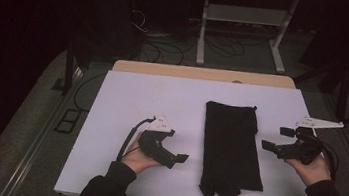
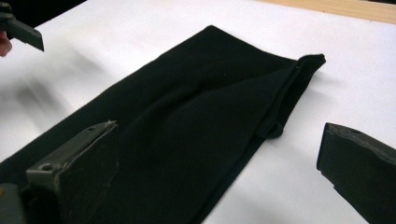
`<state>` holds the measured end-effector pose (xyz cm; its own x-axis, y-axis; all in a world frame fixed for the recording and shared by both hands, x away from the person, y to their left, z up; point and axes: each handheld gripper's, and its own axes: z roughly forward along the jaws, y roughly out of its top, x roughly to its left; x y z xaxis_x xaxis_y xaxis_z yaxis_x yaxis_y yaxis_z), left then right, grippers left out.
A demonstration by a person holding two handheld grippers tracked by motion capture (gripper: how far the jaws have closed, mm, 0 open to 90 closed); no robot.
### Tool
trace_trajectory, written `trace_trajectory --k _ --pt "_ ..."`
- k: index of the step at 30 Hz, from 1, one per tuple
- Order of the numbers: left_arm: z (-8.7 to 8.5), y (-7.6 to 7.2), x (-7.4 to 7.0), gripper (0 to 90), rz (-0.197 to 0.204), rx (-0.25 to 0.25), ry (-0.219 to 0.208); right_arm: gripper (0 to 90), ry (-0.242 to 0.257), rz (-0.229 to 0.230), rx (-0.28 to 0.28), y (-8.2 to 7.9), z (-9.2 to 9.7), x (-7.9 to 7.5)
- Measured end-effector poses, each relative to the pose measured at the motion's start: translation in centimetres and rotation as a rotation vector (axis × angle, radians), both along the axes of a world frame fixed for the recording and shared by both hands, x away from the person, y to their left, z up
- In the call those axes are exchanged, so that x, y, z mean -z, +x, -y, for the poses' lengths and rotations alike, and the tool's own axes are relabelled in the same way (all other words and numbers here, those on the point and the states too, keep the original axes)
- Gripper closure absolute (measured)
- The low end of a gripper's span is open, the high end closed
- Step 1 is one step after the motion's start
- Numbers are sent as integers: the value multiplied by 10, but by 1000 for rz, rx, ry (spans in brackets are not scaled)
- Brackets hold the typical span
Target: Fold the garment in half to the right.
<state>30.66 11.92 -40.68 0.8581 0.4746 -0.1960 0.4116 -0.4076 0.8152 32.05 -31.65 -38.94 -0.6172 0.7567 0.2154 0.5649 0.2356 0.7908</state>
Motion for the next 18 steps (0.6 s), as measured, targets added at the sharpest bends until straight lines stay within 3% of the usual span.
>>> trace_trajectory --k 18 --pt "-36 -5 7 0 3 -57 9 0 1 -10 7 -22 10 10"
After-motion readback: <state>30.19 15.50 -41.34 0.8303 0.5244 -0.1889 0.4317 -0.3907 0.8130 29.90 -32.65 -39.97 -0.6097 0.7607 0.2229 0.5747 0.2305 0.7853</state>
